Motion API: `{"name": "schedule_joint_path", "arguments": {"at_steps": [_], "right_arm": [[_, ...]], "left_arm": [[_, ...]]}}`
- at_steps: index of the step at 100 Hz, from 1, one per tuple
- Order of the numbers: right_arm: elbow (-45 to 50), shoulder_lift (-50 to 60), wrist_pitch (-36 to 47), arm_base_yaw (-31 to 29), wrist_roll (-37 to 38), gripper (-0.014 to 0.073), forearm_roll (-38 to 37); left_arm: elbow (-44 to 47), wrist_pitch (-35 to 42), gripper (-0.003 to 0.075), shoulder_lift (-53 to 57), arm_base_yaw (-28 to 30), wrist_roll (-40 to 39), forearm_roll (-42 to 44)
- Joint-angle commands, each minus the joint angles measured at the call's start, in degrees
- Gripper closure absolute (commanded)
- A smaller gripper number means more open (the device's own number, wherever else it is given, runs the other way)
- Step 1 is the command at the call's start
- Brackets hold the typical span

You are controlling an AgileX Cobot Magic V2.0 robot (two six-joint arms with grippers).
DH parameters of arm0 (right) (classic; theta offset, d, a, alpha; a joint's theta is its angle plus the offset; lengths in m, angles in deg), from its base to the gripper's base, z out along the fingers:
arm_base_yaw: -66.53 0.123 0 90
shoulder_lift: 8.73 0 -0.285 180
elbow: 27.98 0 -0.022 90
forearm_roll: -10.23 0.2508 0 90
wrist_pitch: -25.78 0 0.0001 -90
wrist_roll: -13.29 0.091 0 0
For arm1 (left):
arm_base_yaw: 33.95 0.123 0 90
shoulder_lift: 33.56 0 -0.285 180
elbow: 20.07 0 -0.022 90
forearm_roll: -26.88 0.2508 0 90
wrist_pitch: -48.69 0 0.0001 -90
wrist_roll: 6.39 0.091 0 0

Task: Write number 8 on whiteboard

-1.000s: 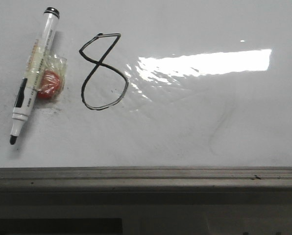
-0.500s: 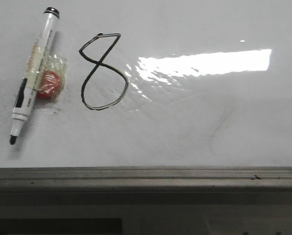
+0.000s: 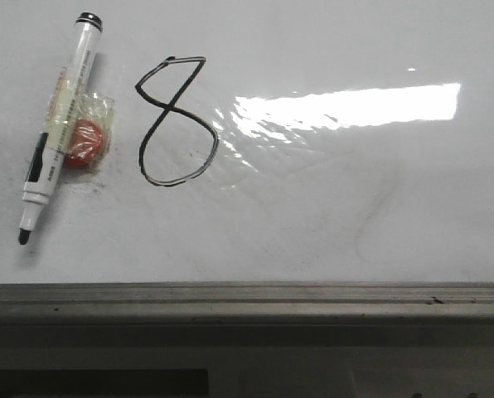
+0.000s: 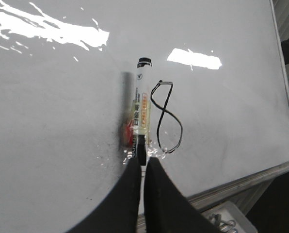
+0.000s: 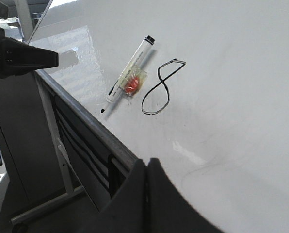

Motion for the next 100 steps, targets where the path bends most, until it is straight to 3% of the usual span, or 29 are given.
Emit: {"name": "schedule_joint_path", "arguments": {"at_steps": [1, 17, 42, 56, 71, 100], "right_arm": [[-1.4, -0.5, 4.6, -0.2, 0.0, 0.0657, -0.4], [-1.4, -0.5, 4.6, -0.2, 0.0, 0.0657, -0.4], [-1.4, -0.5, 4.6, -0.2, 0.0, 0.0657, -0.4], [-1.4, -0.5, 4.6, -0.2, 0.0, 0.0657, -0.4], [-1.4, -0.5, 4.6, -0.2, 0.0, 0.0657, -0.4], [-1.4, -0.5, 4.6, -0.2, 0.0, 0.0657, -0.4]], "left_arm": [[-1.0, 4.0, 0.0741, -0.5, 1.6, -0.1, 6.3], [-1.0, 4.0, 0.0741, -0.5, 8.9, -0.1, 10.6], [-1.0, 2.3, 0.0741, 2.3, 25.7, -0.1, 18.4], [-0.4, -0.7, 0.0741, 5.8, 31.0, -0.1, 19.5], [2.0, -0.6, 0.0741, 8.1, 33.9, -0.2, 20.1], [8.1, 0.9, 0.0741, 10.1, 33.8, -0.7, 20.5]]}}
